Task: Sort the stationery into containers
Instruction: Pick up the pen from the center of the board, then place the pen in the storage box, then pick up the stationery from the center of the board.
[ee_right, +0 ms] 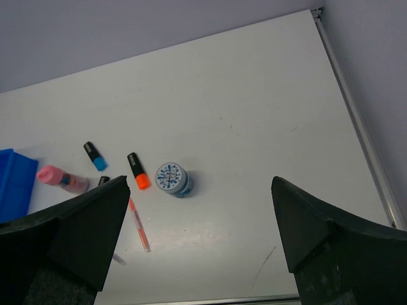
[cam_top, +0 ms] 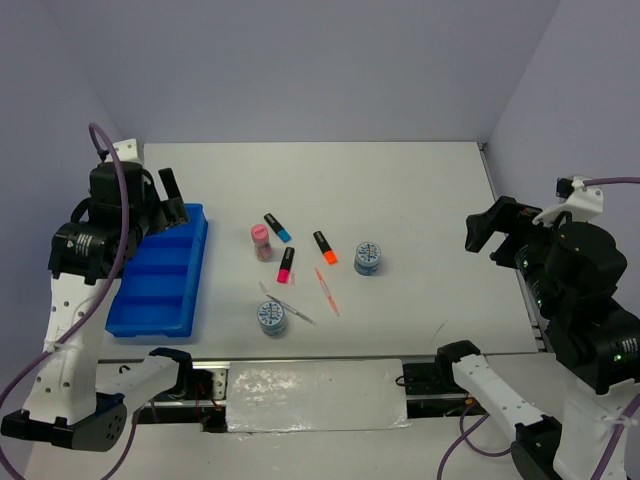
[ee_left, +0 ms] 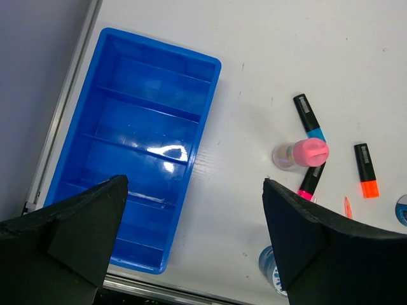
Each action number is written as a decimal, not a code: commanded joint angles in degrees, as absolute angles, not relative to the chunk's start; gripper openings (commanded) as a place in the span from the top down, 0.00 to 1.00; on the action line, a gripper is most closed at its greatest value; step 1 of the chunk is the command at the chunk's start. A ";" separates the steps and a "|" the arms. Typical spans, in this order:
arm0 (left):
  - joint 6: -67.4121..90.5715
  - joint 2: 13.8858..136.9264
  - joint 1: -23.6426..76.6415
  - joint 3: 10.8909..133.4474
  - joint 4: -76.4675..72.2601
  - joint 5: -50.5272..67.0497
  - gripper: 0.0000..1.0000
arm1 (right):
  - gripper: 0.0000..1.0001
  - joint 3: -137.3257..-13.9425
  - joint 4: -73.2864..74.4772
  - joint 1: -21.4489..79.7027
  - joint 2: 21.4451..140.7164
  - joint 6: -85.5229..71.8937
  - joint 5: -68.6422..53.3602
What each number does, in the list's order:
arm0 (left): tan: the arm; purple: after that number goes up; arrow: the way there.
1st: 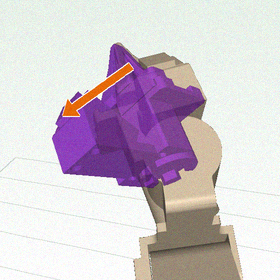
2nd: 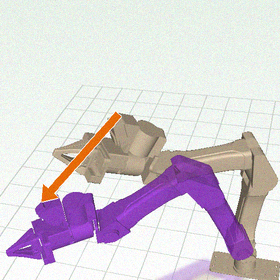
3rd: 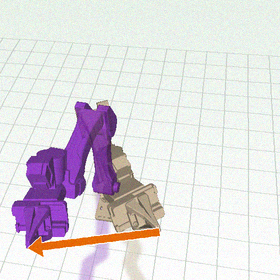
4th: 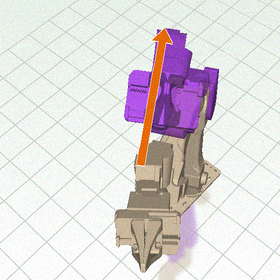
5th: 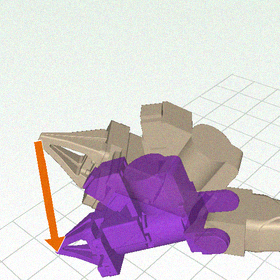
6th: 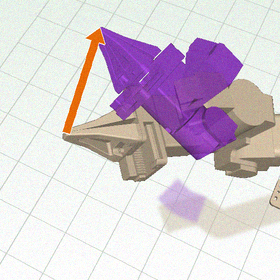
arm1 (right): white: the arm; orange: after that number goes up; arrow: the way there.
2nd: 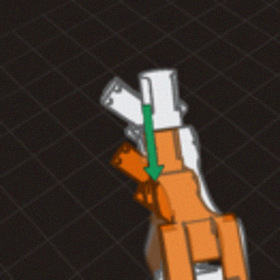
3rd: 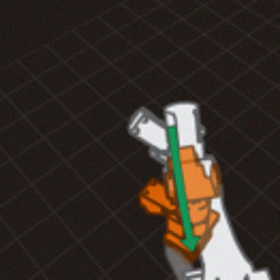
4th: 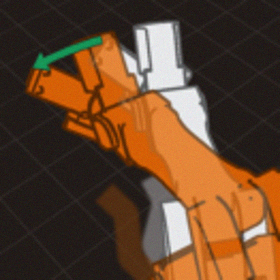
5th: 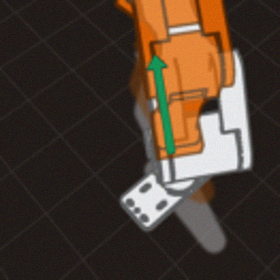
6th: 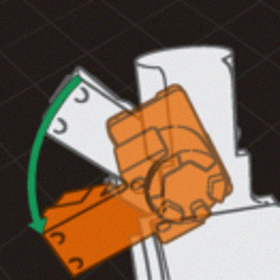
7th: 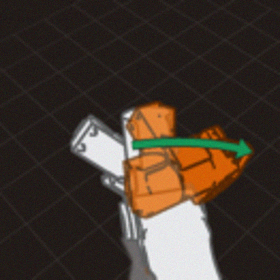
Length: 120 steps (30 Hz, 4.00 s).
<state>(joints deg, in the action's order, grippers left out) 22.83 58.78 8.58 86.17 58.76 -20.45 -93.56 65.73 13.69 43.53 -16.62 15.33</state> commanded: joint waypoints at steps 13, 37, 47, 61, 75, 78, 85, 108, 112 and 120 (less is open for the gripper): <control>20.57 58.28 9.31 83.07 52.04 -4.76 0.01 | 0.00 -91.32 62.85 14.06 40.78 -18.11 14.60; 30.67 72.50 36.03 43.41 -4.30 -32.86 0.01 | 0.00 -84.11 58.18 13.97 42.98 -18.19 -3.77; 27.25 84.28 35.68 47.20 -8.87 -34.90 0.10 | 0.00 -85.69 58.36 14.06 43.15 -17.93 -8.17; 29.00 88.34 34.63 51.24 -6.16 -37.96 1.00 | 0.00 -85.96 57.39 14.41 44.47 -18.46 -10.02; 44.82 76.02 -2.34 78.74 28.19 1.29 1.00 | 0.00 -82.80 54.14 14.33 43.95 -19.69 -10.02; 47.02 78.66 -13.22 79.55 33.83 12.98 1.00 | 0.00 -81.39 52.65 14.33 43.86 -20.13 -11.07; 51.93 83.23 -21.08 73.57 28.31 26.85 1.00 | 0.00 -81.21 50.63 14.24 45.70 -20.48 -13.97; 50.45 89.47 -28.74 68.20 25.75 17.85 0.01 | 0.00 -80.68 48.61 14.33 47.99 -19.95 -15.47; 51.06 87.37 -29.09 69.43 26.80 16.35 0.01 | 0.00 -79.11 47.55 14.33 48.69 -19.51 -15.73; 39.22 84.81 -18.68 88.02 40.13 5.12 0.01 | 0.00 -74.71 49.38 17.04 56.50 -19.43 -10.92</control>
